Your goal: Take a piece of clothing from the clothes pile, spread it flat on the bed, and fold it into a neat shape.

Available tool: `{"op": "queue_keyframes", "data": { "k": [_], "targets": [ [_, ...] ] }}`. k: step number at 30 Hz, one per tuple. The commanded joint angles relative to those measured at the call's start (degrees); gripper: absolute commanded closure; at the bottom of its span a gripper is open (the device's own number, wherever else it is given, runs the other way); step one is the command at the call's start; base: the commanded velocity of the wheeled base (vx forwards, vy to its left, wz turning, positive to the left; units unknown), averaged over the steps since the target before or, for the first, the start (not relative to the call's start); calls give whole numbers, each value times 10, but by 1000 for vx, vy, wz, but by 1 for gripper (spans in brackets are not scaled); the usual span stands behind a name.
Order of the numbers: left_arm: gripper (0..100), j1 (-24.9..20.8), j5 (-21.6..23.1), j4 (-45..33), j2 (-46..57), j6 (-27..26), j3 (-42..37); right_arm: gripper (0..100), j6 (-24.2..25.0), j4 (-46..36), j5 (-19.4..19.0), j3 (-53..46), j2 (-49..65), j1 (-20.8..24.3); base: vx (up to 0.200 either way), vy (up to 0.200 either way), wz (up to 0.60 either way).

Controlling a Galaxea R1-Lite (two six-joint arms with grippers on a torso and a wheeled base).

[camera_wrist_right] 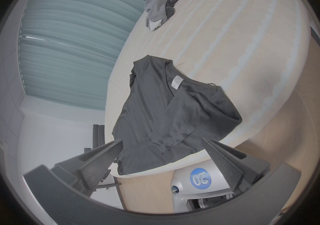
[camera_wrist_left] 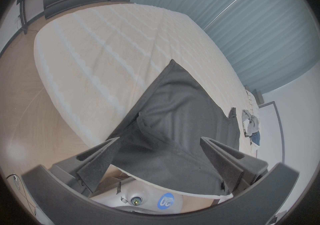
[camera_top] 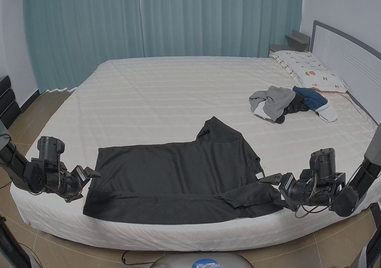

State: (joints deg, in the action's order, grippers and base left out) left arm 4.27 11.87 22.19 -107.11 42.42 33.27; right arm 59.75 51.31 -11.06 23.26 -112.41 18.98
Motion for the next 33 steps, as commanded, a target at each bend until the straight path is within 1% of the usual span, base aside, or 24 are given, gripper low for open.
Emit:
{"op": "queue_keyframes", "data": {
  "k": [1,3,4,5,9,10,11,13,14,15,16,17,22,23,24,33],
  "targets": [
    [0,3,28,5,12,5,-29,0,-2,20,28,5,-53,25,0,0,0],
    [0,3,29,5,12,5,-30,0,-8,22,28,5,-53,22,0,0,0],
    [0,3,29,5,10,5,-36,0,-25,26,29,4,-54,19,0,0,0],
    [0,2,30,6,9,5,-36,0,-31,27,29,3,-54,18,0,0,0],
    [0,0,30,6,-3,5,-38,0,-114,40,17,-4,-48,-15,0,0,0],
    [0,0,30,6,-3,5,-38,0,-118,40,16,-4,-48,-16,0,0,0],
    [0,0,32,9,-6,5,-39,0,-161,41,1,-1,-55,-30,0,0,0],
    [0,0,45,15,-10,5,-42,0,-206,41,-26,6,-56,-46,0,0,0],
    [0,0,45,15,-10,5,-42,0,-206,41,-26,6,-56,-46,0,0,0],
    [0,0,50,16,-11,5,-43,0,-228,41,-46,18,-61,-50,0,0,0],
    [0,0,51,16,-13,5,-43,0,-237,39,-54,28,-62,-50,0,0,0],
    [0,0,51,16,-14,5,-43,0,-238,38,-56,29,-63,-50,0,0,0],
    [0,0,51,16,-16,2,-43,0,-276,34,-70,58,-93,-52,0,0,0],
    [0,0,51,16,-17,0,-44,0,-298,39,-79,59,-108,-53,0,0,0],
    [0,0,51,16,-18,0,-44,0,-304,40,-83,60,-113,-53,0,0,0],
    [0,0,53,16,-18,-1,-46,0,-336,41,-94,59,-135,-59,0,0,0]
  ]
}}
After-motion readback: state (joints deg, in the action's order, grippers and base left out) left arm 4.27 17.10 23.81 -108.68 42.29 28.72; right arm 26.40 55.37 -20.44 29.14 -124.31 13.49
